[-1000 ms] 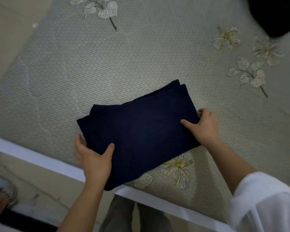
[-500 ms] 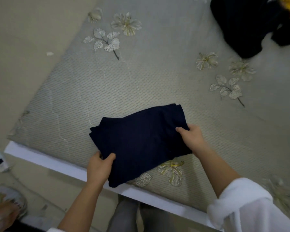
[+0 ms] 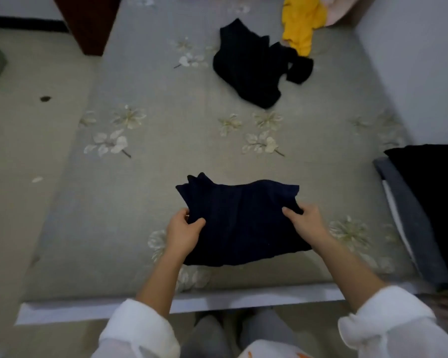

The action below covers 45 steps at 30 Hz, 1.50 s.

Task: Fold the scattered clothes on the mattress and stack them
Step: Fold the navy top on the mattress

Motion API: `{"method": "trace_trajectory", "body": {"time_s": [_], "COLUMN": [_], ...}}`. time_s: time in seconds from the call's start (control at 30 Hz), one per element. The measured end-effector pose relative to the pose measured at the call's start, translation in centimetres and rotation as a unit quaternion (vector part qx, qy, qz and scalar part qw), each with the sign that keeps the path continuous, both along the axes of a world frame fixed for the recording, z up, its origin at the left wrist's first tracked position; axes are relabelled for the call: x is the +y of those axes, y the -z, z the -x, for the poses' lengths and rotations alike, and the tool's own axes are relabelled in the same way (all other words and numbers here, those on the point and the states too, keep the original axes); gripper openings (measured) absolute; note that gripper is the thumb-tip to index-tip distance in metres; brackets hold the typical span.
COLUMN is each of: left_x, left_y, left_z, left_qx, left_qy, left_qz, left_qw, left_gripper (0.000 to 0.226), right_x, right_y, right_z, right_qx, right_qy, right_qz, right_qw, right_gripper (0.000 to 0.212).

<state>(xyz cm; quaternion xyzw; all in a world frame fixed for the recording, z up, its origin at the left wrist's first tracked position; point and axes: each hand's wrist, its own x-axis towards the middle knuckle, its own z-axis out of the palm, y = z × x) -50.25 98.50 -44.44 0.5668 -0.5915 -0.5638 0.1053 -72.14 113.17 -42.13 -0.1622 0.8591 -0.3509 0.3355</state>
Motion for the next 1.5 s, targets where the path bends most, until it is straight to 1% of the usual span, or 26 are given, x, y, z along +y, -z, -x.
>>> {"method": "trace_trajectory", "body": {"time_s": [0.1,0.17,0.27,0.37,0.47,0.63,0.73,0.83,0.9,1.0,1.1,1.17,1.23,1.33,1.43,1.47,1.5], "left_x": [0.8,1.7,3.6,6.2,9.7,16.8,20.6,23.4,24.4,24.5,24.2,24.3,24.6,25.4,26.3,26.5,26.6], "left_y": [-1.9,-3.2,-4.9,-5.9,-6.4,-5.2,-5.0,-6.0,-6.9,-8.5,-10.7,-12.2,-12.9,-12.2,-11.0,-10.8,-10.6], "left_z": [4.9,8.6,14.5,20.9,27.6,38.4,44.2,49.5,53.1,59.1,65.3,69.1,72.2,75.5,78.0,78.8,79.5], "left_qx": [0.011,0.016,0.031,0.042,0.051,0.045,0.031,0.023,0.013,0.000,0.017,0.025,0.027,0.007,-0.010,-0.010,-0.008], "left_qy": [0.071,0.116,0.184,0.236,0.267,0.306,0.376,0.433,0.460,0.503,0.524,0.531,0.549,0.595,0.638,0.646,0.653], "left_qz": [0.007,0.007,0.011,0.027,0.037,0.051,0.058,0.062,0.074,0.101,0.117,0.140,0.157,0.185,0.237,0.250,0.258], "left_qw": [0.997,0.993,0.982,0.971,0.962,0.950,0.924,0.899,0.885,0.859,0.843,0.836,0.821,0.783,0.733,0.721,0.712], "left_gripper": [0.021,0.024,0.021,0.019,0.020,0.024,0.029,0.027,0.027,0.023,0.018,0.019,0.021,0.025,0.031,0.033,0.034], "right_x": [4.2,7.0,11.1,15.1,19.1,26.6,30.7,33.8,35.4,37.2,38.5,39.2,39.6,39.6,39.6,39.6,39.6], "right_y": [-2.0,-3.1,-4.5,-5.6,-5.7,-4.9,-4.8,-5.2,-5.2,-5.5,-5.6,-5.6,-5.0,-3.4,-1.3,-0.8,-0.1], "right_z": [3.1,5.5,9.4,13.7,18.7,27.0,30.9,34.2,35.8,37.7,39.7,40.9,41.8,42.7,42.8,42.8,42.7], "right_qx": [-0.011,-0.020,-0.025,-0.019,-0.022,-0.064,-0.066,-0.056,-0.054,-0.068,-0.082,-0.085,-0.085,-0.099,-0.111,-0.111,-0.106], "right_qy": [0.071,0.118,0.173,0.197,0.224,0.279,0.317,0.350,0.382,0.444,0.504,0.536,0.559,0.582,0.597,0.601,0.606], "right_qz": [0.016,0.025,0.034,0.059,0.079,0.092,0.088,0.101,0.119,0.154,0.194,0.220,0.240,0.258,0.256,0.256,0.256], "right_qw": [0.997,0.993,0.984,0.979,0.971,0.954,0.942,0.930,0.915,0.880,0.838,0.810,0.789,0.765,0.752,0.749,0.746], "right_gripper": [0.009,0.013,0.019,0.012,0.018,0.029,0.030,0.020,0.016,0.020,0.027,0.026,0.026,0.030,0.031,0.032,0.037]}}
